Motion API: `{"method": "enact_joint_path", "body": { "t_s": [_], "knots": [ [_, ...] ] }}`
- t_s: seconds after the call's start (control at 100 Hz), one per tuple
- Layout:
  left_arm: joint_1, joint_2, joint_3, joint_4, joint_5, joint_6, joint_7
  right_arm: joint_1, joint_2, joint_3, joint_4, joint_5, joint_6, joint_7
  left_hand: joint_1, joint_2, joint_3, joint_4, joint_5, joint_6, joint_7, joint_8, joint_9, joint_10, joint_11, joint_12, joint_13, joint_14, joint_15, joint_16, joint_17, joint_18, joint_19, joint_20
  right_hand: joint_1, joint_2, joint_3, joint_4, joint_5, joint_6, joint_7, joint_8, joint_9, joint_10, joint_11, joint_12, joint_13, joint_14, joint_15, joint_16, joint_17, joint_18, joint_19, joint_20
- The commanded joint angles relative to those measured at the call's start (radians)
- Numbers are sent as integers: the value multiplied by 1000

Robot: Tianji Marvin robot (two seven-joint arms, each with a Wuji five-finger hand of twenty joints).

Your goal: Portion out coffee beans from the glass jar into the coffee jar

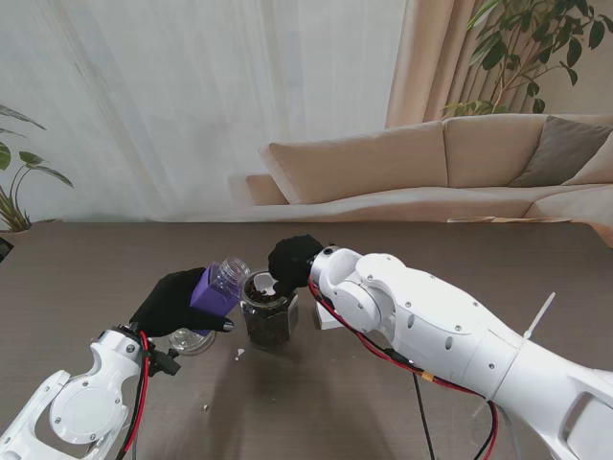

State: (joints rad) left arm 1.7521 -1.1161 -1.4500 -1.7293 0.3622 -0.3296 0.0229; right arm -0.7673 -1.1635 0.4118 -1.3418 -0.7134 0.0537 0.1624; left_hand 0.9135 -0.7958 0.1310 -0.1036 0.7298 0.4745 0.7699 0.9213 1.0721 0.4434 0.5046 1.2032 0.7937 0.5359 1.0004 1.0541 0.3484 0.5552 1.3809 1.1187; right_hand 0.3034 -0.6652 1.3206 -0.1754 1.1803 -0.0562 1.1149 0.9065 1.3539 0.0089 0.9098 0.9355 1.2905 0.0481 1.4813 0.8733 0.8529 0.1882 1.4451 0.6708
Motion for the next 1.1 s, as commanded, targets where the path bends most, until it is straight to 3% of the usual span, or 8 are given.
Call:
{"method": "enact_joint_path", "body": {
  "t_s": [0.0, 0.24, 0.64, 1.09],
  "knots": [
    [3, -4, 1, 0, -4, -2, -16, -6, -8, 0, -6, 5, 10, 22, 377, 528, 408, 21, 80, -108, 143, 34, 66, -30, 123, 47, 57, 41, 167, 46, -57, -64, 3, 25, -16, 17, 6, 36, 33, -14, 7, 16, 38, 10, 2, 16, 27, -107, 9, 1, 111, -23, -2, 3],
    [3, -4, 1, 1, -4, -4, -16, -11, -12, 2, -7, 24, 11, 20, 377, 528, 408, 21, 80, -108, 142, 33, 66, -30, 122, 47, 57, 42, 167, 46, -58, -63, 3, 25, -15, 16, 5, 37, 31, -17, 7, 16, 37, 12, 2, 16, 27, -105, 7, 1, 110, -23, -3, 3],
    [4, -3, -2, 0, -4, -2, -18, -4, -32, -2, 2, 112, 79, 43, 377, 528, 408, 22, 80, -107, 141, 34, 66, -29, 122, 47, 57, 42, 167, 46, -57, -63, 3, 26, -13, 16, 3, 40, 32, -15, 8, 13, 37, 12, 3, 16, 27, -101, 4, 1, 108, -20, -4, 4],
    [4, -3, -3, 2, -4, 2, -19, 3, -42, 4, 13, 94, 134, 15, 377, 529, 409, 22, 80, -108, 142, 34, 65, -30, 121, 47, 56, 42, 167, 46, -58, -63, 3, 25, -9, 11, 6, 39, 32, -9, 10, 7, 39, 18, 3, 11, 27, -97, 5, 2, 109, -8, -5, 4]
  ]
}}
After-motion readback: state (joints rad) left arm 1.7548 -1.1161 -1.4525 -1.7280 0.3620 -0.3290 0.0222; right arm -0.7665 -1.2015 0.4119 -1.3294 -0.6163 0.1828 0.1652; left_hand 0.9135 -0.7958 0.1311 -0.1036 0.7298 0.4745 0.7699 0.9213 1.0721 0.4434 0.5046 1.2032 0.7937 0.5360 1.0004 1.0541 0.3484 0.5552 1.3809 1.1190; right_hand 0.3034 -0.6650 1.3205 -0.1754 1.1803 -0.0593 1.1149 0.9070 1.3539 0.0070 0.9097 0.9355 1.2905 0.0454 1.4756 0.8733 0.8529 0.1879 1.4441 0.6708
